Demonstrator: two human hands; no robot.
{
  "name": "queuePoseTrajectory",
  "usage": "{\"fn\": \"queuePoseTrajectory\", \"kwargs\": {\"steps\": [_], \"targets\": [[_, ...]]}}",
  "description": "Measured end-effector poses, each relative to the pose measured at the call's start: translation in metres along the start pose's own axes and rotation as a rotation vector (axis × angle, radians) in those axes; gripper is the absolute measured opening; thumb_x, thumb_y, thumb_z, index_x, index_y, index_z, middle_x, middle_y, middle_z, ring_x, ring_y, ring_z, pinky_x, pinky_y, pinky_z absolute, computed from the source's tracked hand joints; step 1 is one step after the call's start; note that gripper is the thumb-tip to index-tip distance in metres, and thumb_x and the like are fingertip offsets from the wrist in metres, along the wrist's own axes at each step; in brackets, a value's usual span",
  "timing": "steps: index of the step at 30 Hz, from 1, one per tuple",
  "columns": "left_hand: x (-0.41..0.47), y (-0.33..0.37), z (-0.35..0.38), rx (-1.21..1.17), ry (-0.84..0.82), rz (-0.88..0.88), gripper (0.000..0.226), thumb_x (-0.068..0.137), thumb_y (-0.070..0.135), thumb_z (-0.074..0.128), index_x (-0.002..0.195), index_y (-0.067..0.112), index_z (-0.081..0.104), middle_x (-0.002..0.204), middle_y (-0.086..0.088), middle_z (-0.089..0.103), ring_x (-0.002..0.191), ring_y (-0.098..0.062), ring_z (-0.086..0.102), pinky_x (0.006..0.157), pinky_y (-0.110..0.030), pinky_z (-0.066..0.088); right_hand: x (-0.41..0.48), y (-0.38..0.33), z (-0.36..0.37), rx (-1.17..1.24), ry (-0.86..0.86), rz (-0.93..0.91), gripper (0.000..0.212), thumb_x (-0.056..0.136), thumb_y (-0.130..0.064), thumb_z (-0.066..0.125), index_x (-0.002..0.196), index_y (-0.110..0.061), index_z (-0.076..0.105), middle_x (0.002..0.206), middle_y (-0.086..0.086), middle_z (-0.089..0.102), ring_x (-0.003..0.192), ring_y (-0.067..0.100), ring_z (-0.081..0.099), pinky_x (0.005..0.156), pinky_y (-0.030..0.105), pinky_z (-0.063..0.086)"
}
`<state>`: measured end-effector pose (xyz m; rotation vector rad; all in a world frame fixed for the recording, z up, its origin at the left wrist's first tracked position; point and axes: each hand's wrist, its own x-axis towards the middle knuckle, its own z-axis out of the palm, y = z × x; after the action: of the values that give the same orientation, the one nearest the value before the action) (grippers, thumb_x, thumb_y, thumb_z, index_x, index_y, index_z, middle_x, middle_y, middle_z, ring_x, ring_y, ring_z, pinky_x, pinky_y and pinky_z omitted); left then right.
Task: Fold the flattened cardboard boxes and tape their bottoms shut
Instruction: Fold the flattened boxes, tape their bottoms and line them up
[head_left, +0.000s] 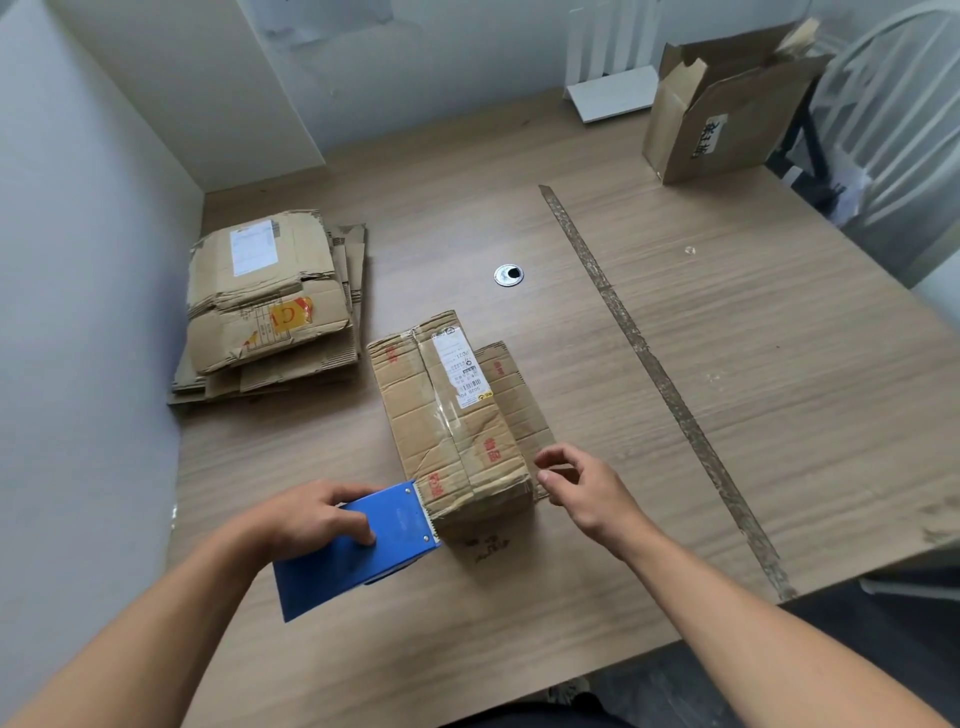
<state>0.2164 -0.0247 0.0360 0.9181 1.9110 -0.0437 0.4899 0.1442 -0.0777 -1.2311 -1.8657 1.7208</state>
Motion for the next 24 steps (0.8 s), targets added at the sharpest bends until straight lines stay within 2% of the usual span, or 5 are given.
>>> {"fn": "queuePoseTrajectory", "kwargs": {"steps": [4,8,16,21,24], "targets": [[0.001,-0.002,0.001,0.004,-0.01,-0.005,0.047,0.059,0.056,0.06,0.102,0.073,0.056,0.114,0.023,0.065,0.103,-0.007,0.06,0.093,-0.036,0.039,-0.008,0.008,0.014,0.173,-0.033,0.074,0.027,0.096,-0.007,0.059,0.099,-0.032,0.071,0.101,0.0,0.074,0.094,0.009,0.067,0.08,0.033,0.059],[0.001,-0.003,0.001,0.01,-0.016,0.003,0.057,0.053,0.061,0.059,0.109,0.072,0.055,0.116,0.023,0.066,0.104,-0.008,0.061,0.099,-0.039,0.041,-0.012,0.017,0.025,0.133,0.073,0.089,0.029,0.096,-0.01,0.06,0.092,-0.037,0.068,0.092,-0.007,0.073,0.089,0.01,0.067,0.082,0.042,0.06],[0.002,-0.005,0.001,0.018,-0.021,0.003,0.061,0.053,0.061,0.059,0.113,0.07,0.055,0.114,0.025,0.066,0.105,-0.007,0.061,0.103,-0.042,0.041,-0.008,0.025,0.017,-0.093,0.008,-0.067,0.02,0.089,-0.013,0.071,0.102,-0.029,0.07,0.097,-0.012,0.073,0.092,0.0,0.067,0.089,0.018,0.051],[0.001,0.0,0.0,0.019,-0.016,0.001,0.056,0.053,0.059,0.058,0.107,0.074,0.054,0.112,0.024,0.067,0.103,-0.007,0.062,0.1,-0.04,0.041,0.0,0.02,0.013,-0.239,0.023,-0.131,0.016,0.088,-0.018,0.074,0.103,-0.022,0.072,0.095,-0.011,0.072,0.088,0.007,0.068,0.083,0.02,0.05],[0.001,0.002,-0.001,0.027,-0.016,-0.007,0.055,0.052,0.06,0.058,0.104,0.077,0.053,0.113,0.024,0.067,0.103,-0.007,0.061,0.1,-0.04,0.041,-0.001,0.022,0.016,-0.404,0.047,-0.181,0.016,0.09,-0.03,0.068,0.106,-0.028,0.066,0.102,-0.011,0.072,0.092,0.013,0.069,0.081,0.034,0.054]]}}
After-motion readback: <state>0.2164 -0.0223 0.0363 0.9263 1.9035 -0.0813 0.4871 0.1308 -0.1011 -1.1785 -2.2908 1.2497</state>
